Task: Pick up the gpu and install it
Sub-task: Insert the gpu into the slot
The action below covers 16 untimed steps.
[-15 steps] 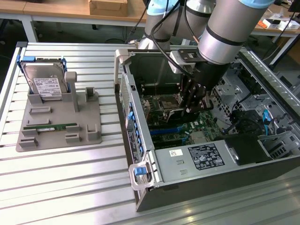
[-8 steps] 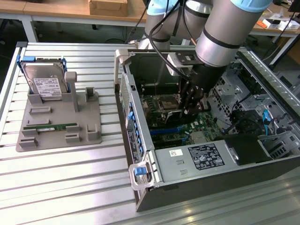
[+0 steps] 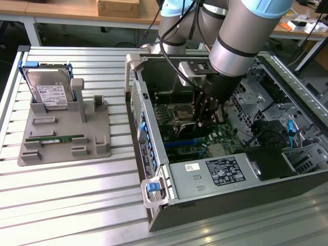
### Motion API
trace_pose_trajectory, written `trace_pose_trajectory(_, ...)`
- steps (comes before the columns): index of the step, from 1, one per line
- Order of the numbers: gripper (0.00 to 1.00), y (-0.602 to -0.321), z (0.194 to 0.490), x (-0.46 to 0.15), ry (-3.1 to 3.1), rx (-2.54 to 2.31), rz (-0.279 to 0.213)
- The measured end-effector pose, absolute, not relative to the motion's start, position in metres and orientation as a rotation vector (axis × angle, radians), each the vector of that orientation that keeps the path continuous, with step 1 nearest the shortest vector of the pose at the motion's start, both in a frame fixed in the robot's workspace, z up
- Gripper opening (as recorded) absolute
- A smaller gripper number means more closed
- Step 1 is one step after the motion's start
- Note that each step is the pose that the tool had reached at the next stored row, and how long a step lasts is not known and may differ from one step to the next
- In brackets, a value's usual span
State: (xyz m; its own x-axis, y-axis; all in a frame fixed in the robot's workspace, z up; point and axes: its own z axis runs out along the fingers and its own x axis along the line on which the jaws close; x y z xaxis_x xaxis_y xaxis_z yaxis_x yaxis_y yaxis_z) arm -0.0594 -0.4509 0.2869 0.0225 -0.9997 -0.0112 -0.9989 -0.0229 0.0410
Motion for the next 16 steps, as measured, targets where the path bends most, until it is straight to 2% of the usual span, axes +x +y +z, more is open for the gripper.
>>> trace_pose_trajectory(16,0.26,-0.4541,0.2789,-0.0609,-2.180,2.230,-0.056)
